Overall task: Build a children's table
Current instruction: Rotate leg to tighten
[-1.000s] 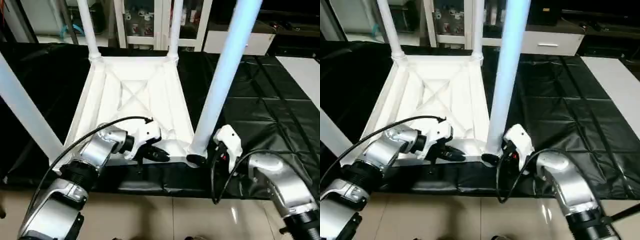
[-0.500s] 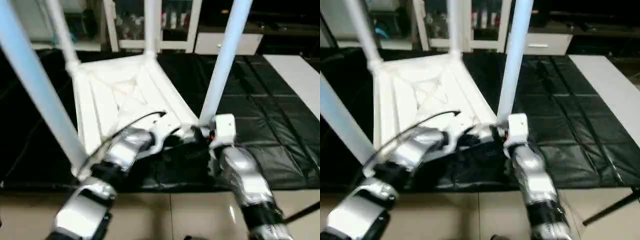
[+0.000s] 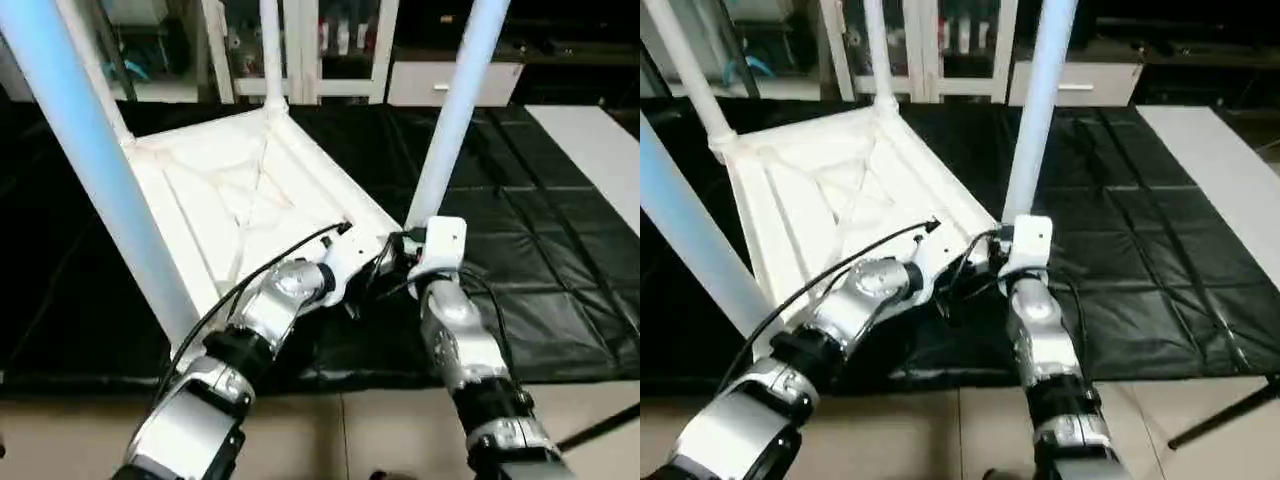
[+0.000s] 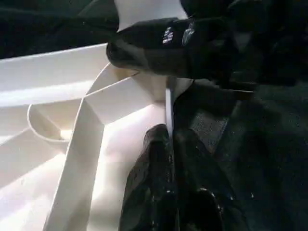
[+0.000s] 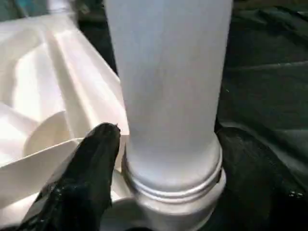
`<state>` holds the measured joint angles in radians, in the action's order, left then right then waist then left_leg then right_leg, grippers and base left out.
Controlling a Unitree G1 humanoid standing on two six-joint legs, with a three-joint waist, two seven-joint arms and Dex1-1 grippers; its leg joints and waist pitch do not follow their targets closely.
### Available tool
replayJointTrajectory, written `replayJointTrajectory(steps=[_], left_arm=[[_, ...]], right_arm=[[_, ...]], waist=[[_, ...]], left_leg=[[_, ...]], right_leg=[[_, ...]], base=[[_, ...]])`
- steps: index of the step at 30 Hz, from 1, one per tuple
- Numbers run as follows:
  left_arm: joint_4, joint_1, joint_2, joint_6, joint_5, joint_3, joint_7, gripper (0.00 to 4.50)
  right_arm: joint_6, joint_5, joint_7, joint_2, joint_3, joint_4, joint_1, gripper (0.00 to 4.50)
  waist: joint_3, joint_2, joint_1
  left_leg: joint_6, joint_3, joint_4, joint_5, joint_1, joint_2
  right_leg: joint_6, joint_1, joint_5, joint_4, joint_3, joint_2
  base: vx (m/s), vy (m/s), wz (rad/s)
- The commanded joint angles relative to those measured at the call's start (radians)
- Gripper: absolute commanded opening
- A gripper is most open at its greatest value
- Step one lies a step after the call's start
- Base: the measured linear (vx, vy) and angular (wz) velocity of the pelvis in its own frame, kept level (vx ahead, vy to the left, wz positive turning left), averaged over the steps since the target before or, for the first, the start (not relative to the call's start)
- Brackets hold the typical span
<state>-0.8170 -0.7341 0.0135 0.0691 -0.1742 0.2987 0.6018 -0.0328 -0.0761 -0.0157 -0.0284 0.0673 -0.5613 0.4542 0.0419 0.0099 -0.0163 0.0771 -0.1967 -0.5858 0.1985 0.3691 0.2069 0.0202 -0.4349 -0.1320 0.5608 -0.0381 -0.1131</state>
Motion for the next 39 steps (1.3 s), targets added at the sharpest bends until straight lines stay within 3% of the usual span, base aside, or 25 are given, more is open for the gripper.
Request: replayJointTrajectory(steps=[1,2,3,5,6,7,9,11,12,13,14,15,16,19,21,22,24,28,29,31,32,33,35,37,39], left_arm=[[-0.023,0.037,0.011,-0.065,0.011,0.019,0.077,0.0],[-0.021,0.04,0.018,-0.074,0.011,0.024,0.095,0.0],[-0.021,0.042,0.031,-0.087,0.017,0.02,0.118,0.0],[-0.022,0.042,0.042,-0.093,0.019,0.019,0.135,0.0],[-0.024,0.041,0.058,-0.124,0.016,0.028,0.167,0.0],[-0.026,0.039,0.074,-0.164,0.016,0.038,0.207,0.0],[-0.04,0.032,0.109,-0.218,0.014,0.055,0.276,0.0],[-0.055,0.028,0.135,-0.273,0.014,0.069,0.338,0.0],[-0.056,0.028,0.138,-0.277,0.015,0.069,0.344,0.0],[-0.058,0.031,0.161,-0.276,0.027,0.06,0.401,0.0],[-0.057,0.032,0.167,-0.277,0.032,0.058,0.423,0.0],[-0.056,0.034,0.176,-0.28,0.04,0.056,0.45,0.0],[-0.052,0.037,0.186,-0.283,0.051,0.053,0.483,0.0],[-0.022,0.056,0.218,-0.279,0.098,0.042,0.592,0.0],[-0.009,0.066,0.23,-0.279,0.115,0.042,0.628,0.0],[-0.004,0.069,0.232,-0.281,0.121,0.042,0.637,0.0],[0.042,0.099,0.241,-0.271,0.171,0.04,0.722,0.0],[0.076,0.123,0.24,-0.272,0.198,0.033,0.752,0.0],[0.078,0.127,0.236,-0.29,0.197,0.026,0.732,0.0],[0.089,0.133,0.228,-0.313,0.204,0.009,0.698,0.0],[0.096,0.135,0.224,-0.318,0.21,-0.001,0.686,0.28],[0.122,0.145,0.224,-0.313,0.232,-0.022,0.679,0.28],[0.17,0.162,0.224,-0.287,0.269,-0.051,0.674,0.55],[0.24,0.191,0.227,-0.255,0.309,-0.082,0.672,0.64],[0.337,0.236,0.226,-0.239,0.344,-0.12,0.629,0.78]], right_arm=[[-0.014,-0.003,0.061,0.015,-0.059,0.148,-0.039,3.54],[-0.023,-0.007,0.071,0.024,-0.062,0.179,-0.057,3.54],[-0.054,0.008,0.081,0.054,-0.074,0.25,-0.096,3.66],[-0.085,0.028,0.086,0.082,-0.087,0.307,-0.128,3.66],[-0.11,0.018,0.107,0.103,-0.088,0.373,-0.166,3.66],[-0.134,-0.001,0.14,0.123,-0.088,0.435,-0.205,3.66],[-0.193,-0.043,0.222,0.173,-0.099,0.562,-0.297,3.66],[-0.234,-0.064,0.292,0.222,-0.125,0.652,-0.365,3.66],[-0.238,-0.066,0.299,0.228,-0.127,0.661,-0.372,3.66],[-0.269,-0.104,0.363,0.287,-0.137,0.741,-0.436,3.66],[-0.275,-0.119,0.388,0.306,-0.139,0.759,-0.453,3.66],[-0.282,-0.139,0.42,0.331,-0.143,0.781,-0.474,3.66],[-0.288,-0.158,0.451,0.358,-0.136,0.8,-0.497,3.66],[-0.311,-0.197,0.545,0.438,-0.089,0.834,-0.555,3.66],[-0.316,-0.211,0.576,0.462,-0.067,0.837,-0.562,3.66],[-0.316,-0.212,0.579,0.465,-0.063,0.837,-0.561,3.66],[-0.336,-0.228,0.593,0.48,-0.039,0.848,-0.549,3.66],[-0.355,-0.254,0.583,0.487,-0.042,0.854,-0.528,3.66],[-0.356,-0.256,0.578,0.482,-0.049,0.855,-0.523,3.66],[-0.36,-0.26,0.577,0.47,-0.056,0.86,-0.523,3.66],[-0.363,-0.263,0.578,0.464,-0.058,0.863,-0.524,3.73],[-0.368,-0.268,0.578,0.45,-0.059,0.868,-0.529,3.73],[-0.368,-0.267,0.576,0.435,-0.064,0.874,-0.537,3.75],[-0.356,-0.254,0.562,0.416,-0.066,0.877,-0.544,3.75],[-0.348,-0.263,0.547,0.398,-0.063,0.887,-0.554,3.75]], waist=[[-0.053,-0.02,0.01],[-0.053,-0.02,0.01],[-0.054,-0.01,0.014],[-0.056,-0.015,0.02],[-0.057,-0.008,0.028],[-0.058,-0.01,0.033],[-0.062,-0.003,0.044],[-0.064,-0.005,0.055],[-0.065,-0.005,0.053],[-0.064,-0.005,0.053],[-0.064,-0.009,0.056],[-0.063,-0.007,0.058],[-0.064,-0.009,0.059],[-0.063,-0.014,0.061],[-0.063,-0.027,0.063],[-0.063,-0.022,0.065],[-0.061,-0.03,0.065],[-0.059,-0.033,0.068],[-0.058,-0.042,0.068],[-0.056,-0.047,0.069],[-0.058,-0.042,0.071],[-0.057,-0.049,0.069],[-0.058,-0.047,0.069],[-0.064,-0.035,0.072],[-0.06,-0.042,0.068]], left_leg=[[-0.087,0.0,0.077,0.25,0.004,0.002],[-0.087,0.0,0.077,0.25,0.004,0.002],[-0.081,0.001,0.079,0.253,0.001,0.003],[-0.077,-0.001,0.078,0.237,0.0,0.003],[-0.079,-0.001,0.077,0.228,-0.005,0.002],[-0.082,-0.004,0.075,0.221,-0.011,0.005],[-0.09,-0.003,0.076,0.219,-0.01,0.008],[-0.09,-0.001,0.076,0.214,-0.007,0.008],[-0.088,0.0,0.076,0.21,-0.004,0.008],[-0.081,0.001,0.078,0.213,-0.001,0.009],[-0.084,0.0,0.076,0.217,-0.004,0.008],[-0.085,-0.001,0.076,0.228,-0.008,0.013],[-0.087,0.001,0.076,0.227,-0.003,0.012],[-0.097,-0.002,0.073,0.218,-0.003,0.012],[-0.102,-0.003,0.071,0.216,-0.001,0.013],[-0.103,-0.002,0.071,0.211,-0.001,0.012],[-0.101,-0.002,0.072,0.212,-0.001,0.014],[-0.096,-0.002,0.071,0.205,-0.001,0.014],[-0.094,-0.003,0.07,0.212,-0.001,0.014],[-0.078,-0.002,0.07,0.238,0.0,0.012],[-0.074,0.0,0.07,0.233,0.0,0.012],[-0.073,-0.002,0.07,0.233,0.002,0.012],[-0.069,-0.001,0.07,0.221,0.005,0.011],[-0.064,-0.001,0.068,0.198,-0.005,0.018],[-0.06,0.0,0.071,0.203,0.0,0.021]], right_leg=[[-0.161,0.053,-0.324,-0.065,0.008,-0.006],[-0.161,0.053,-0.324,-0.065,0.008,-0.006],[-0.159,0.053,-0.336,-0.065,0.01,-0.007],[-0.153,0.054,-0.326,-0.065,0.01,-0.005],[-0.154,0.054,-0.313,-0.063,0.012,-0.003],[-0.164,0.048,-0.279,-0.062,0.015,-0.003],[-0.173,0.055,-0.252,-0.059,0.016,-0.004],[-0.174,0.06,-0.233,-0.054,0.015,-0.005],[-0.178,0.061,-0.224,-0.051,0.015,-0.006],[-0.181,0.063,-0.224,-0.05,0.014,-0.007],[-0.179,0.063,-0.226,-0.051,0.014,-0.007],[-0.185,0.058,-0.225,-0.049,0.017,-0.009],[-0.188,0.063,-0.225,-0.047,0.016,-0.01],[-0.197,0.059,-0.221,-0.047,0.019,-0.012],[-0.198,0.061,-0.232,-0.045,0.018,-0.014],[-0.196,0.06,-0.244,-0.045,0.018,-0.015],[-0.19,0.059,-0.266,-0.045,0.018,-0.016],[-0.174,0.055,-0.295,-0.045,0.019,-0.016],[-0.169,0.054,-0.307,-0.046,0.019,-0.015],[-0.142,0.052,-0.365,-0.048,0.02,-0.015],[-0.142,0.052,-0.36,-0.045,0.021,-0.017],[-0.139,0.052,-0.353,-0.046,0.02,-0.015],[-0.147,0.055,-0.337,-0.04,0.02,-0.017],[-0.186,0.048,-0.254,-0.033,0.021,-0.016],[-0.201,0.054,-0.192,-0.026,0.019,-0.012]], base=[[0.0,0.0,0.0],[0.0,0.0,0.0],[0.0,0.0,0.0],[0.0,0.0,0.0],[0.0,0.0,0.0],[0.0,0.0,0.0],[0.0,0.0,0.0],[0.0,0.0,0.0],[0.0,0.0,0.0],[0.0,0.0,0.0],[0.0,0.0,0.0],[0.0,0.0,0.0],[0.0,0.0,0.0],[0.0,0.0,0.0],[0.0,0.0,0.0],[0.0,0.0,0.0],[0.0,0.0,0.0],[0.0,0.0,0.0],[0.0,0.0,0.0],[0.0,0.0,0.0],[0.0,0.0,0.0],[0.0,0.0,0.0],[0.0,0.0,0.0],[0.0,0.0,0.0],[0.0,0.0,0.0]])
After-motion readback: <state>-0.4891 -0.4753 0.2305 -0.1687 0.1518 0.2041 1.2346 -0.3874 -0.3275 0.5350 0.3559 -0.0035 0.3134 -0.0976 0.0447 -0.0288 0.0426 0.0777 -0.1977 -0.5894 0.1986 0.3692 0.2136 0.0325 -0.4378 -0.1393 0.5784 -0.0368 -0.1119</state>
